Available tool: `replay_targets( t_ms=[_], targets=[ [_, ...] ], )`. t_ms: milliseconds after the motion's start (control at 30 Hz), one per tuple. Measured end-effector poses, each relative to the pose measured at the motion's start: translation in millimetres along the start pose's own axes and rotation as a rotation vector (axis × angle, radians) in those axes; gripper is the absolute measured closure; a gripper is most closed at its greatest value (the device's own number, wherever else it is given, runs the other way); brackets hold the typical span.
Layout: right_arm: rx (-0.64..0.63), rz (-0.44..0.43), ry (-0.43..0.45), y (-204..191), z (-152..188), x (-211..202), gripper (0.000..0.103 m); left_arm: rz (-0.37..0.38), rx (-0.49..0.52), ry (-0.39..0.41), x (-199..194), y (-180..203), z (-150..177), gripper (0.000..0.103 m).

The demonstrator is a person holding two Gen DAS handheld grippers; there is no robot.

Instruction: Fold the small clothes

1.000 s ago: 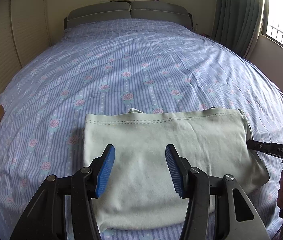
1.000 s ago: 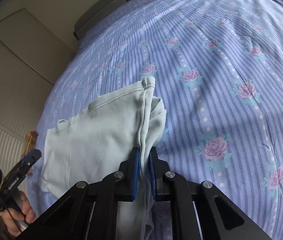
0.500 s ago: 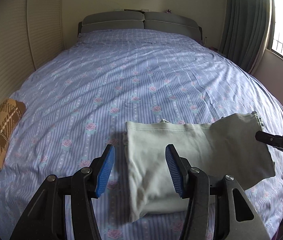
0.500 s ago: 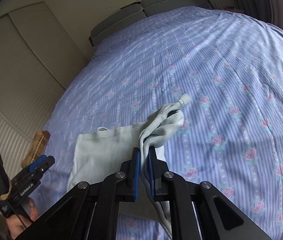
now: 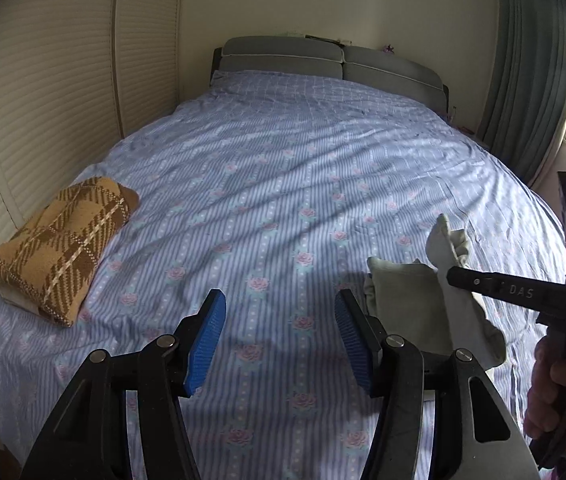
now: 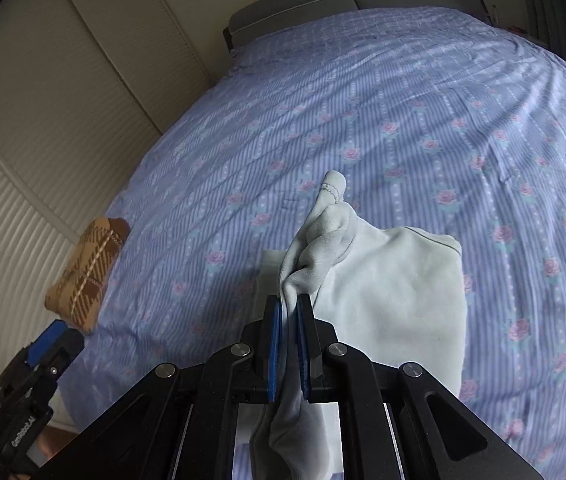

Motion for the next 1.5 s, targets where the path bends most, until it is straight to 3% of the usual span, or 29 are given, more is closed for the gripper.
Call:
replay_targets(
  t_ms=[200,367,567,700,833,1000,1133,1300,1433,1500],
  targets=[
    [-0.016,0.012,-0.112,-14.8,13.0,54.5,0.093,0.004,-0.016,-0.025,6.6,-12.5,6.9,0.047],
    [0.013,-0.011,-0.160,-9.1,20.1,67.1,0.089,0.021,-0.001,-0.042,9.7,-3.7,11.9,0.047],
    [-0.034,0.000,-0.045,0.2,23.9,14.5,0.087,0.099,0.036,-0.055,11.6,24.4,19.1,0.047],
    [-0.024,0.060,0.035,24.5,37.3,-28.6,0.071,0.205,0.057,-0.101,22.5,54.3,29.6,0.047],
    [-0.009,0.105,0.028,52.7,58.4,-49.2,0.069,0.234,0.102,-0.116,37.7,81.2,34.7,0.047],
    [0.020,0.115,0.006,75.6,76.1,-54.4,0.069,0.234,0.106,-0.109,66.8,100.0,15.1,0.048],
    [0.003,0.109,0.012,81.1,77.3,-54.7,0.069,0.240,0.111,-0.145,95.4,111.9,1.7,0.070],
    [0.000,0.108,0.020,88.8,75.0,-54.2,0.069,0.214,0.128,-0.204,128.9,115.2,0.0,0.087],
    [0.013,0.110,0.015,98.4,77.2,-51.4,0.069,0.157,0.133,-0.201,141.4,107.5,-0.1,0.087],
    [0.026,0.108,0.009,103.6,79.0,-51.1,0.069,0.167,0.118,-0.205,142.7,103.1,0.0,0.087]
  ],
)
Point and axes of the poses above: each gripper's, at about its wrist camera, not at the fingertips, and x roughly the way its jaws point, y to its right, z to its underside, the point moved 2 cm from there along x, roughly the way its jaws point, and after that the axes turned 8 degrees about -z, right-handed, at the moved point
